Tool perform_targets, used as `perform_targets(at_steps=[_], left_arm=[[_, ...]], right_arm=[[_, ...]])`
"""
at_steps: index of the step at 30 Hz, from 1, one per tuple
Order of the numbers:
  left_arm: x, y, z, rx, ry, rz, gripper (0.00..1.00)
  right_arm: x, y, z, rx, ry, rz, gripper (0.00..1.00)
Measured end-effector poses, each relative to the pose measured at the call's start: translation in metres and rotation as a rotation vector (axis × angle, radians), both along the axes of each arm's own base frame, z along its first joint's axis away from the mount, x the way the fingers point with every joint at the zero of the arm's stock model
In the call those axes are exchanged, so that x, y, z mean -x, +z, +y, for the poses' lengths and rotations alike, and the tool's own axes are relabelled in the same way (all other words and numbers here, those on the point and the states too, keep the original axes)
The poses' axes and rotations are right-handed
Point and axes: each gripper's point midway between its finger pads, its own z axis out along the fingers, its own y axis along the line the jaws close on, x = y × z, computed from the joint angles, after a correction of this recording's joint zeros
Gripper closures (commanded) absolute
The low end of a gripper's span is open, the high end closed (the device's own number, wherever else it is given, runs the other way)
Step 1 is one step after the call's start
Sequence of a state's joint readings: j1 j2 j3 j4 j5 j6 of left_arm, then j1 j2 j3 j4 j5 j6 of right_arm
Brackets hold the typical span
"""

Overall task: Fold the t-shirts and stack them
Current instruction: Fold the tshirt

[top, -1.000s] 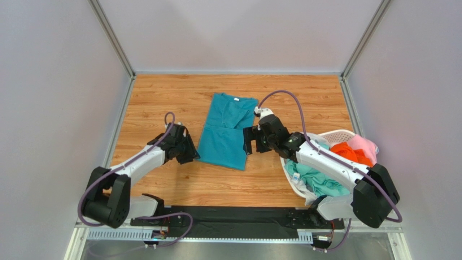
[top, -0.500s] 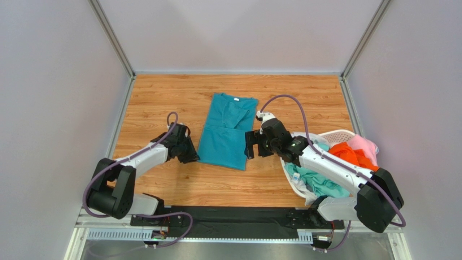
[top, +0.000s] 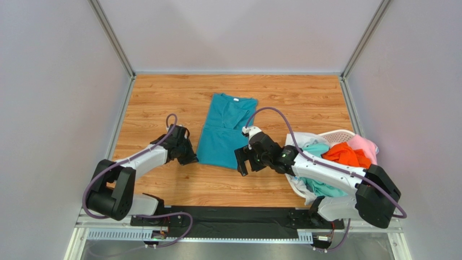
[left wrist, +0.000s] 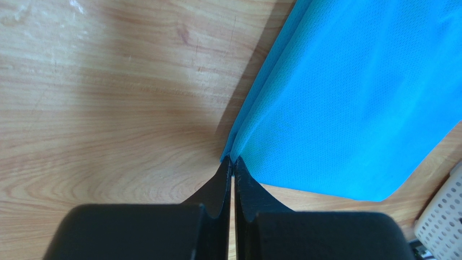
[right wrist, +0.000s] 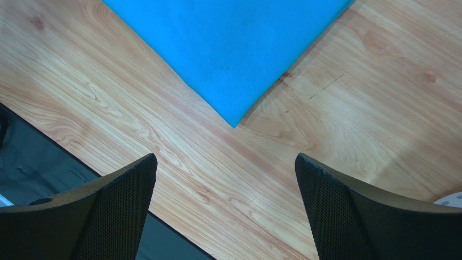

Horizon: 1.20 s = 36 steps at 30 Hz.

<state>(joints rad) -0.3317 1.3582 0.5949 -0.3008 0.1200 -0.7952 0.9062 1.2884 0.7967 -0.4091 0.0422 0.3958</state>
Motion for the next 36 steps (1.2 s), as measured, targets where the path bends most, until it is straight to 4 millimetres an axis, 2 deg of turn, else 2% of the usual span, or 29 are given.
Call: perform_targets(at_steps=[10,14,18,23,26,33,34,36], left_arm=[[0.021,0.0,0.006,0.009,0.008,0.004,1.0],[0.022,0.0,0.006,0.009,0.008,0.007,1.0],[0.022,0.0,0.006,0.009,0.008,0.007,1.0],[0.023,0.0,0.006,0.012,0.011,0.006,1.0],[0.024,0.0,0.007,0.014,0.014,0.005,1.0],[0.026,0.0,0.008,0.012,0.019,0.002,1.0],[0.026,0.0,0.008,0.012,0.019,0.003,1.0],[0.027,0.0,0.008,0.011,0.019,0.005,1.0]], right_arm=[[0.014,-0.036,0.007,0.087,0.021,0.07,0.03],[0.016,-0.05,0.01,0.105,0.024,0.101,0.19],[0.02,-0.068,0.012,0.138,0.044,0.145,0.27],[0.019,-0.067,0.028,0.111,0.073,0.145,0.34],[0.02,-0.068,0.032,0.108,0.084,0.141,0.41],[0.016,-0.07,0.037,0.107,0.08,0.125,0.49],[0.015,-0.07,0.038,0.108,0.078,0.121,0.51],[0.013,-0.071,0.039,0.11,0.076,0.11,0.62]])
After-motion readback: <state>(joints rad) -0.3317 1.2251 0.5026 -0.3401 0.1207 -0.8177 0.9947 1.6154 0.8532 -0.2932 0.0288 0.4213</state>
